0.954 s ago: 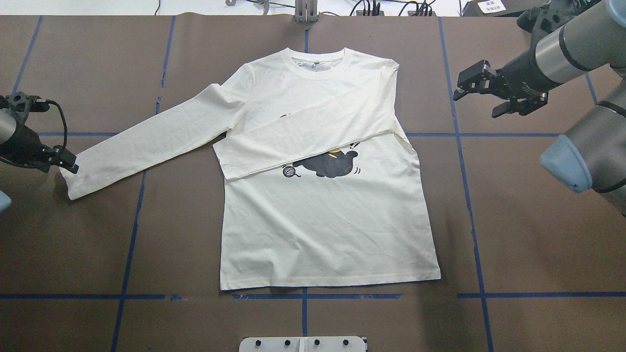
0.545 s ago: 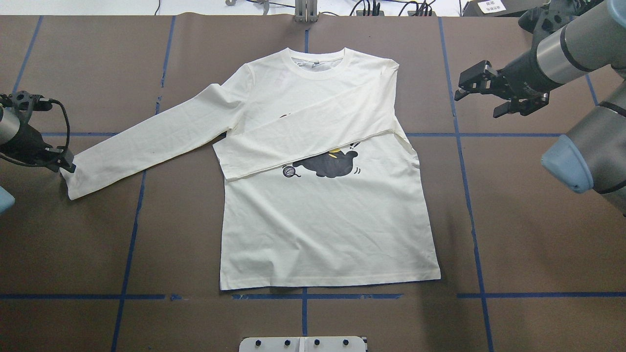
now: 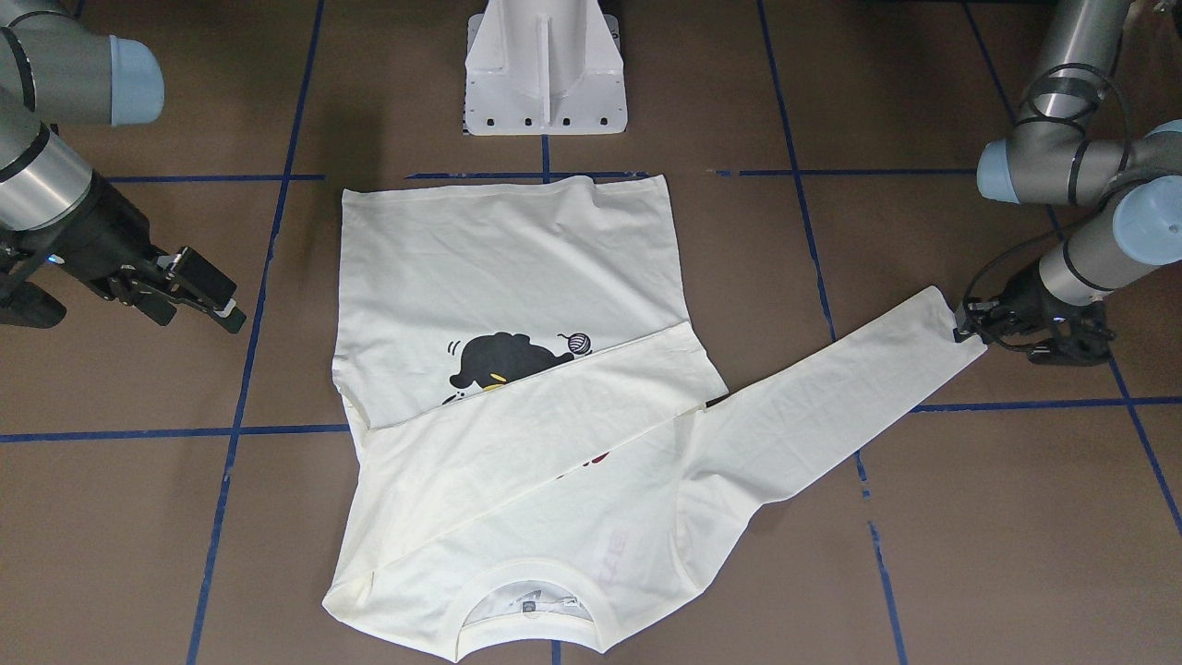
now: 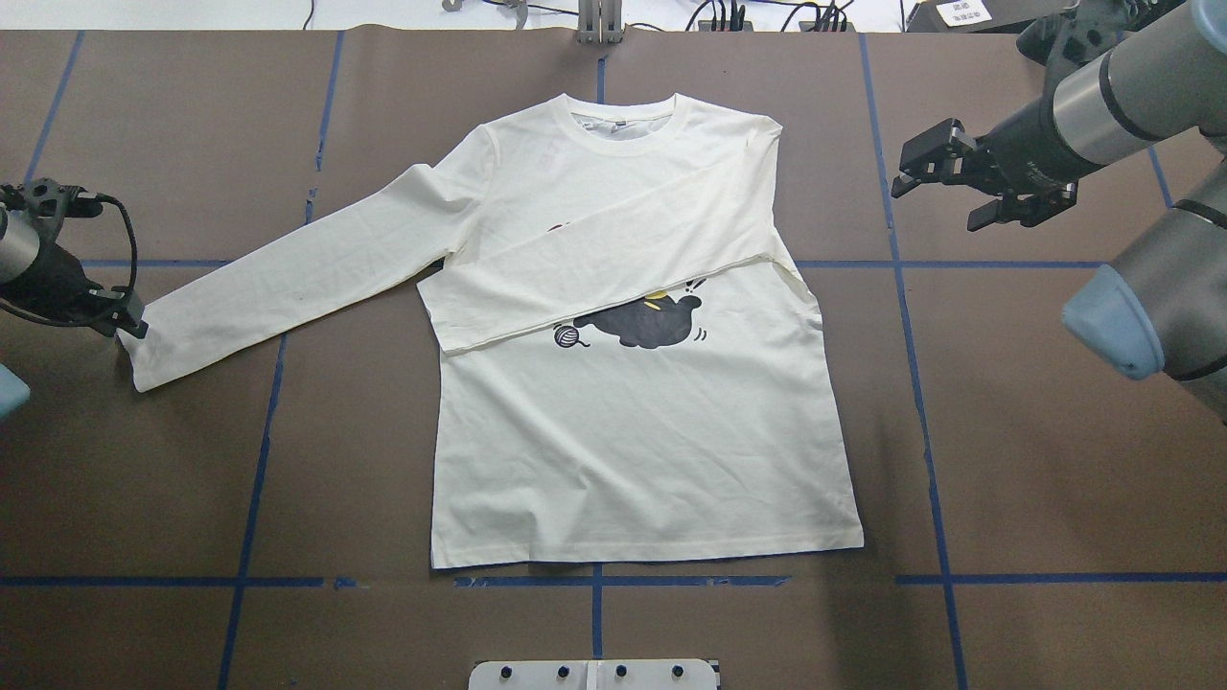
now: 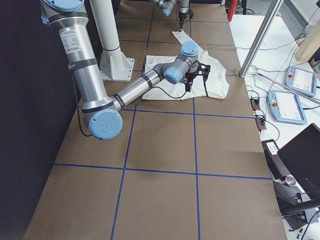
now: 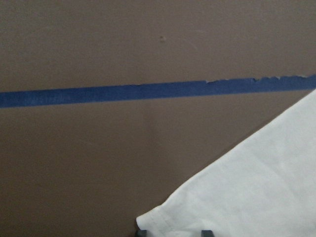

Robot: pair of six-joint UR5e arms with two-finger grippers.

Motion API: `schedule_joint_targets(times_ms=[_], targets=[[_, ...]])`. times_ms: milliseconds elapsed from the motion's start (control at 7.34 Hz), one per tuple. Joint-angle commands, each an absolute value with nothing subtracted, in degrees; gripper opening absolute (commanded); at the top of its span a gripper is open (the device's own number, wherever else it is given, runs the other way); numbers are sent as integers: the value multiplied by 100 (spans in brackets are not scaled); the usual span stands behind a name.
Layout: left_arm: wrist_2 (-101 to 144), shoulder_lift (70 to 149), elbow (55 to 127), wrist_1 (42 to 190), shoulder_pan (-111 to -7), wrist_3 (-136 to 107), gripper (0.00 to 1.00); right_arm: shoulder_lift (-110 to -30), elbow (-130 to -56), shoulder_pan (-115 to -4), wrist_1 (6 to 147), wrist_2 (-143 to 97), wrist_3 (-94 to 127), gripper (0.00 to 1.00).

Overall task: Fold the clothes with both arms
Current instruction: 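Withdraw the right gripper while the left gripper approaches the other cuff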

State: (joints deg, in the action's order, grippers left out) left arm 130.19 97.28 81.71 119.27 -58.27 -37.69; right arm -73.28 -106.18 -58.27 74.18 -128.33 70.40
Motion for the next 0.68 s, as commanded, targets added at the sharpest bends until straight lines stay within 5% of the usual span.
schedule_joint_targets(times_ms=[0,136,545], targets=[[12860,9738,8165,11918,-5827,-3771,47,-7330,-10635,-5827,7418,-12832,7040,100],[12850,9730,8165,11918,-5827,-3771,47,-7330,-10635,-5827,7418,-12823,7040,100],[12850,9747,8191,11918,-5827,-3797,0,-7374,-10661,-5836,7418,-12841,7040,100]])
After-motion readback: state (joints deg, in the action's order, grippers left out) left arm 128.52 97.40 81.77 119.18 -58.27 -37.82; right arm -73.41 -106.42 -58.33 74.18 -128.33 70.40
